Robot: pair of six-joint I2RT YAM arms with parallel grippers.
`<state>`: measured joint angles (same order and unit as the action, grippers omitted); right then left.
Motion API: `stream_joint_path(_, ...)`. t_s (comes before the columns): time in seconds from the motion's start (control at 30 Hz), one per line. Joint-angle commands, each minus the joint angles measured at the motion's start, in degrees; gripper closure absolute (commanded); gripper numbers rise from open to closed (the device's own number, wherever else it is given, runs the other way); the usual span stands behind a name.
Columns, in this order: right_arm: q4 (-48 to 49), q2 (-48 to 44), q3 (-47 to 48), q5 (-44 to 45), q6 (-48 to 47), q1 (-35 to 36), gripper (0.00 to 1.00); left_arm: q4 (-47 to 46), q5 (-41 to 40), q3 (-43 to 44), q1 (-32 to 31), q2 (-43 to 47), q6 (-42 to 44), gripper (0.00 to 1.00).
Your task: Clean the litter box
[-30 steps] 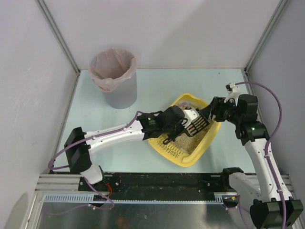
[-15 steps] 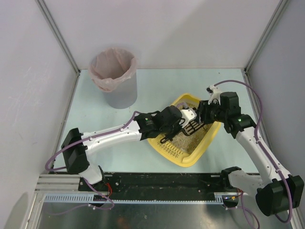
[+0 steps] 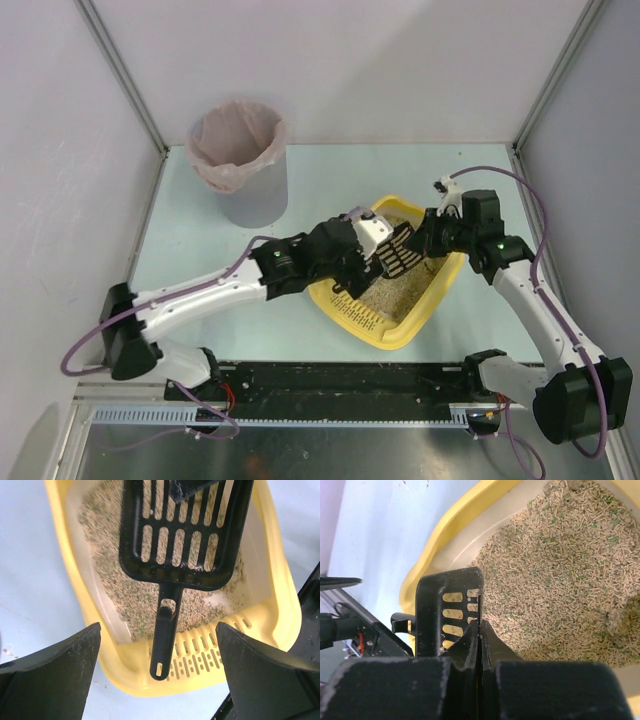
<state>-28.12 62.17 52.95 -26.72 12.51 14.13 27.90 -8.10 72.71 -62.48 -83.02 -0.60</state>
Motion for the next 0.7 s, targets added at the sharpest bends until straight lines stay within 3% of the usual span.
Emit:
stream_joint_path(0.0,4.56,-0.21,1.81,-6.58,5.57,-4.09,1.00,-7.41,-3.33,-1.95,0.95,8.74,2.09,0.00)
stream_joint_path(0.27,11.76,-0.56,1.63,-21.41,16.65,-10.17,1.00,-21.56,5.45,-14.95,2.98,26.83,3.67,0.00)
stream_joint_path(0.37,15.89,-0.73,1.37,-25.82,20.88,-10.79,1.00,-29.98,12.04,-22.59,3.50,33.07,4.64,0.00)
stream_joint_path(0.47,18.45,-1.35,1.28,-28.29,23.52,-10.88,1.00,-44.72,14.95,-32.61,4.03,39.93,5.34,0.00)
stream_joint_path(0.67,18.19,-2.76,1.19,-30.06,24.14,-10.79,1.00,-48.37,16.87,-38.60,5.09,43.56,7.10,0.00)
